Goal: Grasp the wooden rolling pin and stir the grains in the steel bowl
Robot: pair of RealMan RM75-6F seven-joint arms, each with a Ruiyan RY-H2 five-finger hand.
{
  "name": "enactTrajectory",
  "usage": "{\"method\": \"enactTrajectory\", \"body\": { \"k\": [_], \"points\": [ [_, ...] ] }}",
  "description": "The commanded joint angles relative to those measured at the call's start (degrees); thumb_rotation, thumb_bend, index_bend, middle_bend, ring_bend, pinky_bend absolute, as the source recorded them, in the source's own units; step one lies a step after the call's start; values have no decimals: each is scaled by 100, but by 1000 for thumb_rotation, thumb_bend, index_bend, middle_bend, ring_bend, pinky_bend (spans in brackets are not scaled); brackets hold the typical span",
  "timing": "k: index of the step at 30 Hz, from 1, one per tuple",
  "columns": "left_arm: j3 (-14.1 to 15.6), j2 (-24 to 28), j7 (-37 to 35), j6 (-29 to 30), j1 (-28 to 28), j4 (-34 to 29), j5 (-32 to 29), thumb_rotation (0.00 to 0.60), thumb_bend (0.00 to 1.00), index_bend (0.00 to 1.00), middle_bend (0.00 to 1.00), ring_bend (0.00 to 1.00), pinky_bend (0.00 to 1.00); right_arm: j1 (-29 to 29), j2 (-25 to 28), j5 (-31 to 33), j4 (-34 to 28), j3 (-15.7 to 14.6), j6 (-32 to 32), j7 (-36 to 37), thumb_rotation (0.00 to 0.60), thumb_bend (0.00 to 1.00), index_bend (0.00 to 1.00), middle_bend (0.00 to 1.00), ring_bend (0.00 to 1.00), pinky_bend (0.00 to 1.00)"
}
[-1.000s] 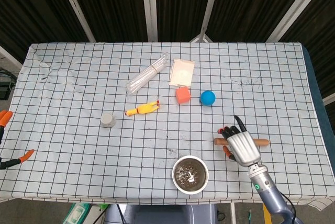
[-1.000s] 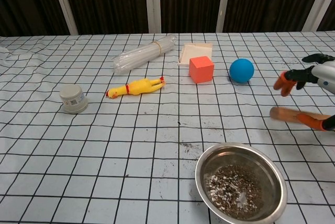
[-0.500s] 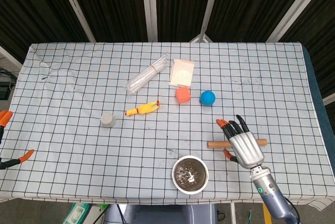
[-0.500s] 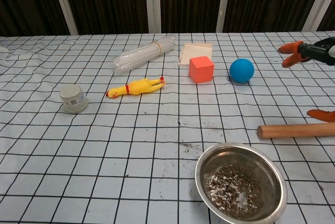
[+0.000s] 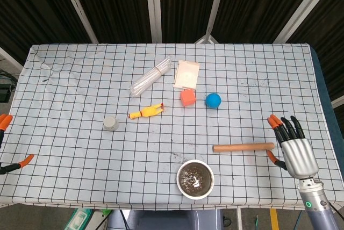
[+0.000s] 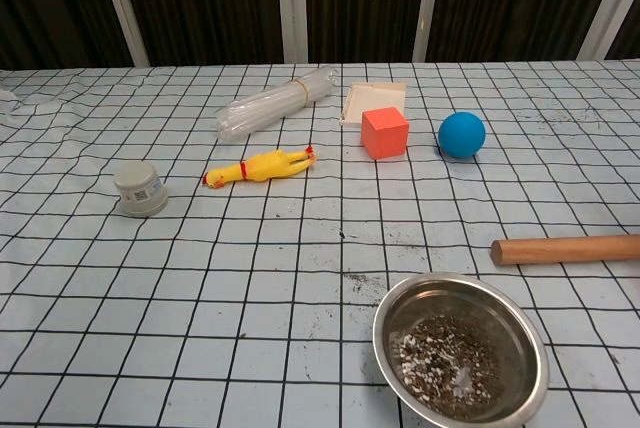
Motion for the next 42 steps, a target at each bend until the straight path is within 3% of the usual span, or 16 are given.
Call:
{"method": "enactTrajectory", "body": {
  "k": [1, 10, 15, 20, 26, 31, 33, 36, 38, 42],
  "points": [
    [-15, 8, 97, -58, -23, -47, -68, 600, 37, 0, 0, 0, 0, -46, -61, -122, 148, 11, 91, 226, 600, 299, 46, 155, 110, 0],
    [-487, 350, 1538, -993, -720, -862, -973, 600, 74, 59, 0, 0, 34, 21, -117, -274, 321, 48, 102, 715, 600, 299, 53, 155, 111, 0],
    [-753, 450, 2282, -1772, -1380, -1168, -1522, 600, 119, 148, 116, 110, 281, 35, -114, -325, 352, 45, 101, 906, 600, 299, 103, 156, 141, 0],
    [-883, 201, 3282, -2269, -2034, -1249, -2100, 600, 119, 169, 145, 143, 298, 40, -119, -413, 420, 43, 167, 1141, 600, 299, 117, 156, 150, 0],
    [-844, -515, 4459, -2698, -2836, -974, -2872, 600, 120, 169, 144, 143, 306, 43, -113, -453, 463, 38, 182, 1282, 600, 299, 116, 156, 150, 0],
    [-976, -1080, 4777, -2427, -3150, -861, -3312, 600, 122, 84, 43, 49, 197, 42, -110, -444, 506, 38, 174, 1390, 600, 298, 116, 155, 150, 0],
    [-1024, -1205, 4733, -2141, -3126, -914, -3285, 600, 111, 23, 1, 1, 86, 44, -109, -446, 503, 40, 180, 1465, 600, 298, 117, 155, 150, 0],
    [-972, -1268, 4526, -1533, -2869, -1117, -3010, 600, 86, 0, 0, 0, 12, 46, -118, -491, 551, 36, 207, 1486, 600, 298, 117, 156, 150, 0],
    [-788, -1243, 4218, -1046, -2537, -1313, -2602, 600, 74, 0, 0, 0, 0, 37, -117, -489, 573, 29, 213, 1525, 600, 298, 117, 156, 150, 0],
    [-113, -1100, 3637, -120, -1788, -1268, -1449, 600, 66, 0, 0, 0, 0, 7, -96, -440, 606, 48, 247, 1592, 600, 298, 117, 155, 150, 0]
  ]
}}
